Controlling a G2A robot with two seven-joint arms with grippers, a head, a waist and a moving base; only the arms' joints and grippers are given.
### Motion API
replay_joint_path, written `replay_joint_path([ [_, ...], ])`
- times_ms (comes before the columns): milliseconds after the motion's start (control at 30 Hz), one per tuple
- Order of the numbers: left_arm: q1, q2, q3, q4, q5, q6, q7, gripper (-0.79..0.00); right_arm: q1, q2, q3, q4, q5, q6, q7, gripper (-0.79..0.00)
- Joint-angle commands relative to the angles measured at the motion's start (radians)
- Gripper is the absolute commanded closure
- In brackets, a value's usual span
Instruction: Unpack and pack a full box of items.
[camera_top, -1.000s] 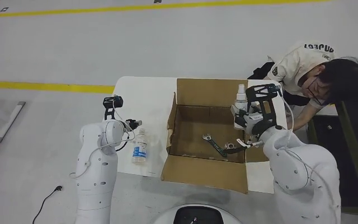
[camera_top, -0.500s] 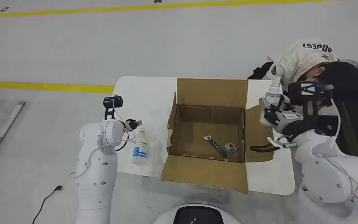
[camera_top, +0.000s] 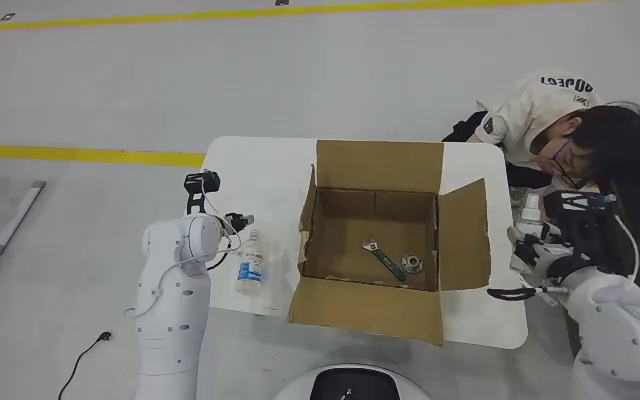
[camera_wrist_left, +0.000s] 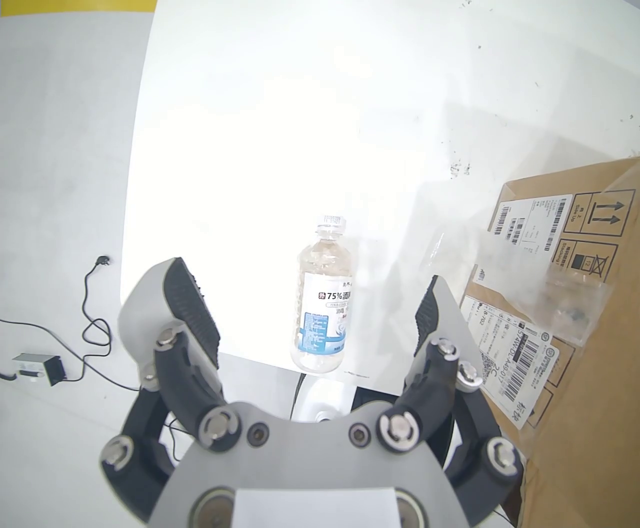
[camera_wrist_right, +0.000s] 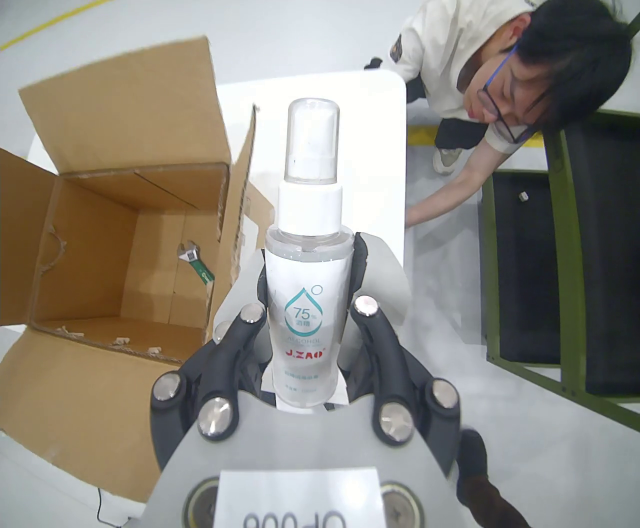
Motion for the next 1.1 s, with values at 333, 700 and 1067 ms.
replay_joint_path([
  [333,0.0,0.0,0.0,0.0,0.0,0.0,0.0,-0.785,-0.153,-0.003,-0.143,0.211,-0.11,0.048,-0.155,0.0],
  [700,0.0,0.0,0.0,0.0,0.0,0.0,0.0,-0.785,-0.133,-0.002,-0.21,0.308,-0.153,0.058,-0.248,0.0],
  [1067,0.0,0.0,0.0,0.0,0.0,0.0,0.0,-0.785,-0.214,0.003,-0.107,0.194,-0.067,0.095,-0.25,0.0],
])
